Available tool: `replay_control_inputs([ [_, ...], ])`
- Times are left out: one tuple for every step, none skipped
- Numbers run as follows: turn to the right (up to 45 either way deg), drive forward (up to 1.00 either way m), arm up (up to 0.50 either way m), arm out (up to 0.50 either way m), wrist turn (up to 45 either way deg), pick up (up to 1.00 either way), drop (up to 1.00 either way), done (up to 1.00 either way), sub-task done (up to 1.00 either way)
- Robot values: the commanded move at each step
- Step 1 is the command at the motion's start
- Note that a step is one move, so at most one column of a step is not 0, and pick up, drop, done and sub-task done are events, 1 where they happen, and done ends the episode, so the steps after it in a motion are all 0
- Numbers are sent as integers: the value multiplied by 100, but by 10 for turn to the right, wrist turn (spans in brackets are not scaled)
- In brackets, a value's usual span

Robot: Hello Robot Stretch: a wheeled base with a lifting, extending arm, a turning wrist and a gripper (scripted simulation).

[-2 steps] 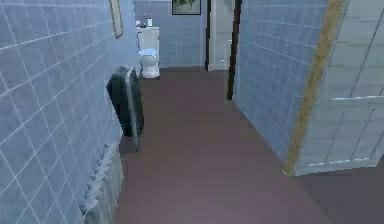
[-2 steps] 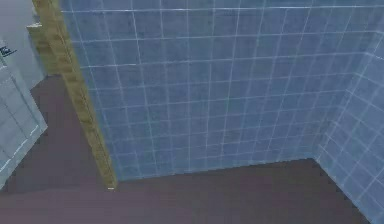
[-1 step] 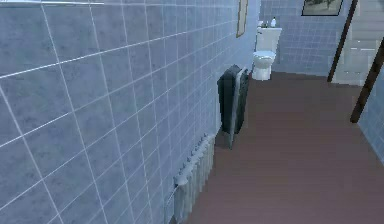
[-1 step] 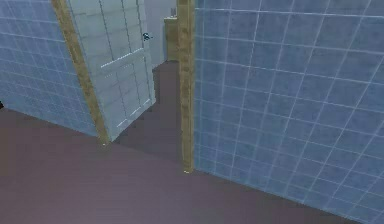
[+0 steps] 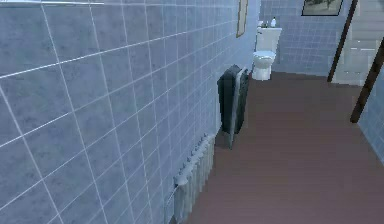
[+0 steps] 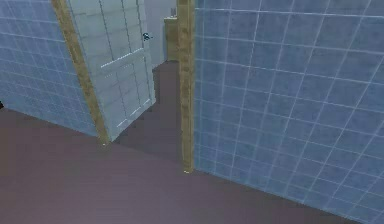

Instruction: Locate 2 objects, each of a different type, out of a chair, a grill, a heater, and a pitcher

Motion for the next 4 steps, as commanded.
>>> replay_control_inputs([
  [300, 0, 0, 0, 0, 0, 0, 0, 0],
  [0, 100, 0, 0, 0, 0, 0, 0, 0],
  [30, 0, 0, 0, 0, 0, 0, 0, 0],
  [0, 100, 0, 0, 0, 0, 0, 0, 0],
])
